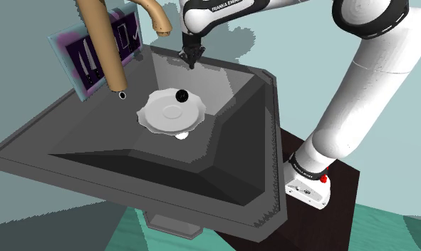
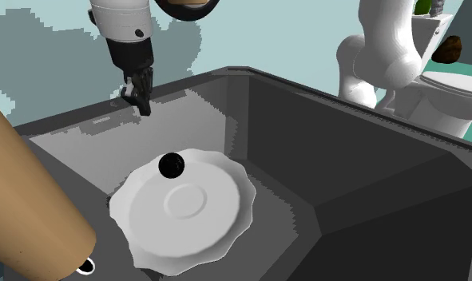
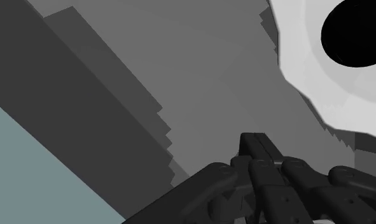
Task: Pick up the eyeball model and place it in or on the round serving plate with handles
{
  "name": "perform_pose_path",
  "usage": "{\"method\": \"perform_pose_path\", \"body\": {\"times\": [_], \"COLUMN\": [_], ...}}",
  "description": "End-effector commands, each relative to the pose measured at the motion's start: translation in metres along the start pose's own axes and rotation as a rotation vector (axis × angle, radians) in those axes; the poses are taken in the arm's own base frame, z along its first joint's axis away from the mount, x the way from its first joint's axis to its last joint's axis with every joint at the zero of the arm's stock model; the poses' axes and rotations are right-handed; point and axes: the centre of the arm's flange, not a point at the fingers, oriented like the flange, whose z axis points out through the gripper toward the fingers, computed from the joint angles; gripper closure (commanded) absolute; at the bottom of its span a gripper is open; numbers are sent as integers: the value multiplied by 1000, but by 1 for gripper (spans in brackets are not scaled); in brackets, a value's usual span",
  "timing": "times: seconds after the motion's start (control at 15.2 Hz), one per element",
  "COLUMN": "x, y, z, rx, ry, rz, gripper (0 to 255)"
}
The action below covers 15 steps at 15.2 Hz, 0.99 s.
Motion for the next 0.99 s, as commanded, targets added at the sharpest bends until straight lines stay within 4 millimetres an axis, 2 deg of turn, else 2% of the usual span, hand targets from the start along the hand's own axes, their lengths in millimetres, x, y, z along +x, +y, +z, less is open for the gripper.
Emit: {"method": "perform_pose_path", "body": {"times": [0.0,0.07,0.73,0.92], "x": [0,0,-48,-52], "y": [0,0,-117,-121], "z": [0,0,46,59], "rx": [0,0,-107,-111], "ry": [0,0,-172,-179], "rz": [0,0,-42,-44], "gripper": [255,0,0,0]}}
